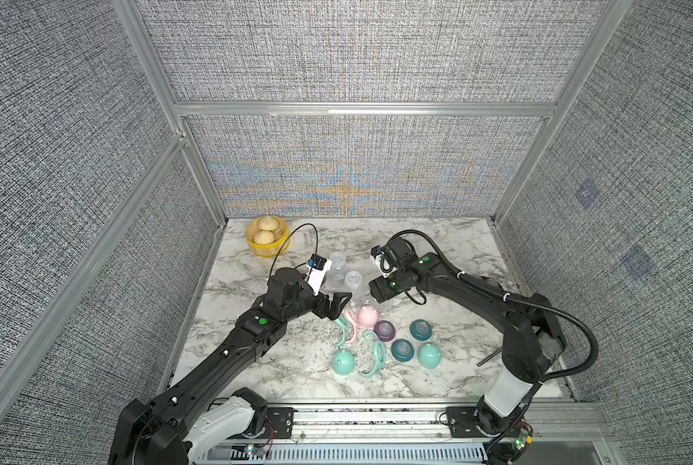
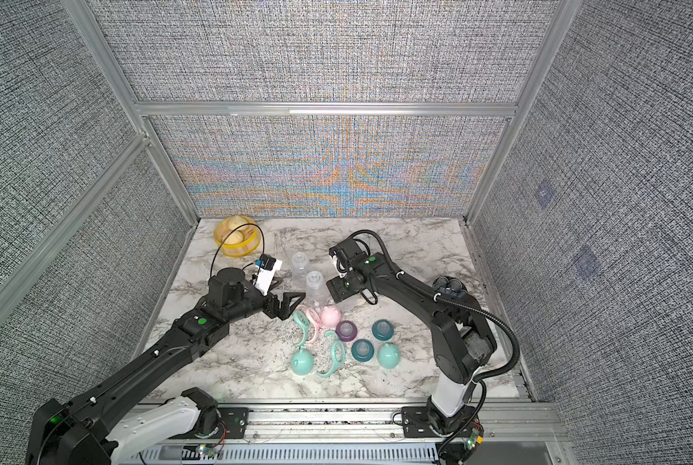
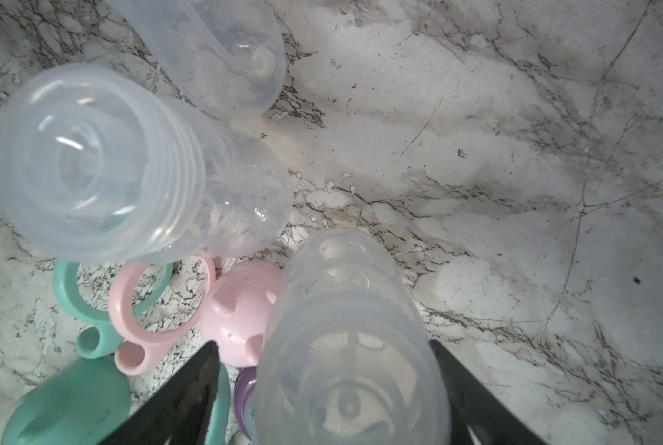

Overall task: Assemble the baby bottles
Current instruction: Pick up the baby bottle from the center of the board.

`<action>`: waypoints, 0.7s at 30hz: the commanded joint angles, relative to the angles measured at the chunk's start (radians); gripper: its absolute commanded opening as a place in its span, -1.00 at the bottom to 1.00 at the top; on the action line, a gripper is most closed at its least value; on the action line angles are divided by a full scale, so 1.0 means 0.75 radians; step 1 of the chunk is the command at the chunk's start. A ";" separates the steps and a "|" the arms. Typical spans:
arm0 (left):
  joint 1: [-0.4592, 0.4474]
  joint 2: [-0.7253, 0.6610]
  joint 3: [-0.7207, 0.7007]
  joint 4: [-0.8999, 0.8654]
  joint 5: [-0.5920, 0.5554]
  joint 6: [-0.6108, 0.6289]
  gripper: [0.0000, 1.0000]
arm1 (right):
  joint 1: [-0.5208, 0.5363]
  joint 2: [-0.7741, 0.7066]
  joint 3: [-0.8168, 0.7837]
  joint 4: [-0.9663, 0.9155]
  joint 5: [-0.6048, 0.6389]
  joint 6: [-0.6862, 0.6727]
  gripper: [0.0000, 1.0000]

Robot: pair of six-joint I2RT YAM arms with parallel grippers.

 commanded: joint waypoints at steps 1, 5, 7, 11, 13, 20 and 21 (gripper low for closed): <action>-0.011 0.004 -0.009 0.062 0.008 0.046 0.97 | -0.003 0.012 -0.005 0.055 0.027 -0.009 0.63; -0.022 0.005 -0.026 0.067 0.007 0.069 0.97 | -0.011 0.039 -0.004 0.063 0.033 -0.008 0.56; -0.028 -0.002 -0.034 0.070 0.006 0.078 0.96 | -0.015 0.050 -0.006 0.075 0.031 -0.009 0.55; -0.032 -0.009 -0.041 0.074 -0.001 0.089 0.97 | -0.016 0.063 0.002 0.074 0.029 -0.011 0.45; -0.035 -0.007 -0.047 0.081 0.005 0.096 0.97 | -0.016 0.062 0.006 0.069 0.039 -0.009 0.32; -0.046 0.030 -0.052 0.165 0.101 0.110 0.92 | -0.022 0.030 0.064 -0.033 0.113 -0.008 -0.06; -0.050 0.032 -0.056 0.189 0.110 0.124 0.92 | -0.025 0.015 0.086 -0.068 0.111 -0.011 -0.08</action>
